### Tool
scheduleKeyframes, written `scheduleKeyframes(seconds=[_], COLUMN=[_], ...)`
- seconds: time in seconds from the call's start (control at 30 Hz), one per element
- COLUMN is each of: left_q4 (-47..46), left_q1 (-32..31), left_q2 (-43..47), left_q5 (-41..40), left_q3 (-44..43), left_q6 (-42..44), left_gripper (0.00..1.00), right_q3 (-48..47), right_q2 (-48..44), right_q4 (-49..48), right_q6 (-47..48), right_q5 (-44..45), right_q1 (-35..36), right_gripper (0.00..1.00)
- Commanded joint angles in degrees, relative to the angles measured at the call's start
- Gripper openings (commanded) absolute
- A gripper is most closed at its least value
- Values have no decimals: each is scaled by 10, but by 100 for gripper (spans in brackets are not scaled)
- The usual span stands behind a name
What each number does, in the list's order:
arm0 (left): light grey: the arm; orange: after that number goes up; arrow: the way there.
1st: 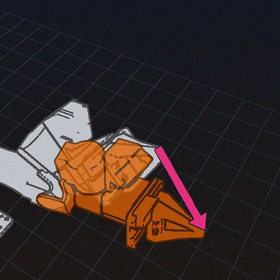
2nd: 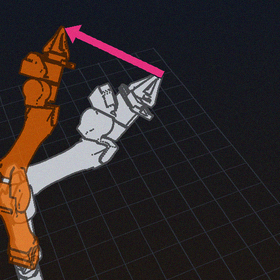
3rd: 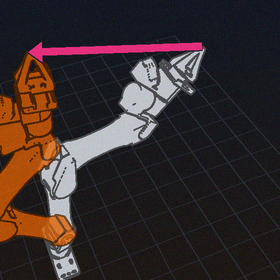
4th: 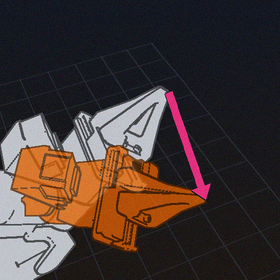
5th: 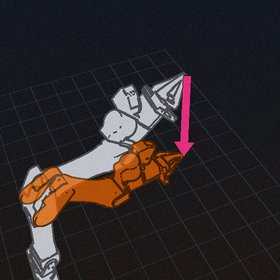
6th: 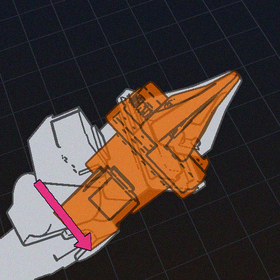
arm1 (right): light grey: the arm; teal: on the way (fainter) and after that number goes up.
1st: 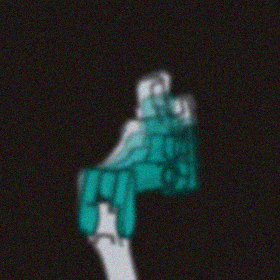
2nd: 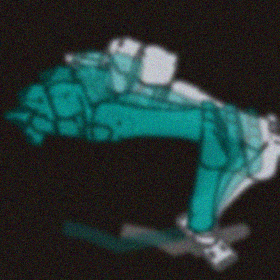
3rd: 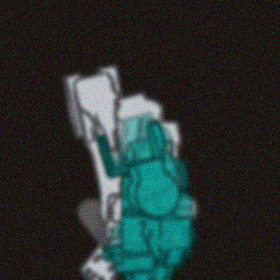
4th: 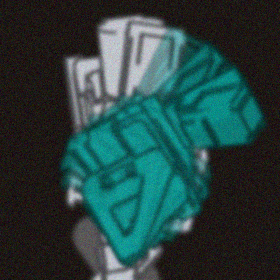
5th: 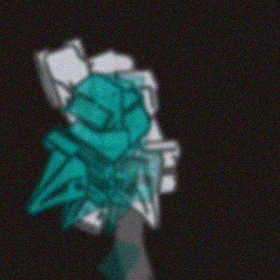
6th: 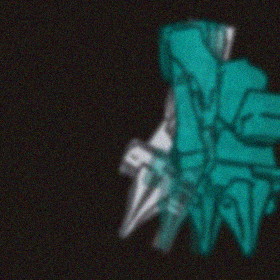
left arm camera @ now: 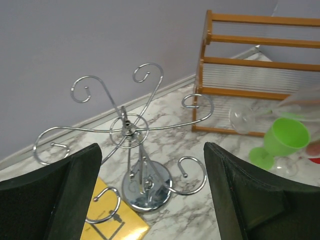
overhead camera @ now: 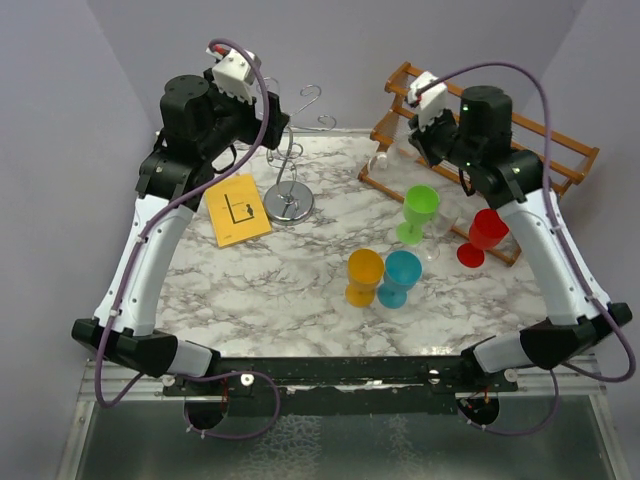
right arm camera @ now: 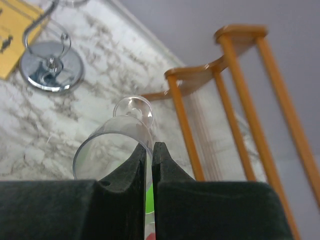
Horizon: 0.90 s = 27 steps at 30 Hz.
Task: Place the wine glass upside down on the wine glass rack
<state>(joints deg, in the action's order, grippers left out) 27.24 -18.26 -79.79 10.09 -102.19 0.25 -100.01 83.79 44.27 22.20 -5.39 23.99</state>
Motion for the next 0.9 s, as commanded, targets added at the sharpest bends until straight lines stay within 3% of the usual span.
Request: scheduleKeyframes(seconds=[0.0, 0.27, 0.57, 0.7, 0.87], left_q4=[-27, -89, -210, -232, -220], left_q1=[2, 2, 2, 2, 2], left_q2=[-16, -55, -108, -129, -136], left_q5=[109, 240, 348, 365, 356], left_q3=[-20, -46, -22, -29, -34], left_q6=[-88, -154, -259, -286, -283], left_gripper=[86, 86, 86, 85, 77], right_q3=[-73, -178, -205, -200, -186], right_q2=[-37, -37, -36, -39, -48], right_q4=[-74, -98, -119, -118, -118], right_q6=[-27, -97, -179, -198, -203], right_q5=[24, 0, -107, -134, -137], right_q1=[0, 0, 0, 0, 0], right_gripper=[1, 1, 1, 1, 1])
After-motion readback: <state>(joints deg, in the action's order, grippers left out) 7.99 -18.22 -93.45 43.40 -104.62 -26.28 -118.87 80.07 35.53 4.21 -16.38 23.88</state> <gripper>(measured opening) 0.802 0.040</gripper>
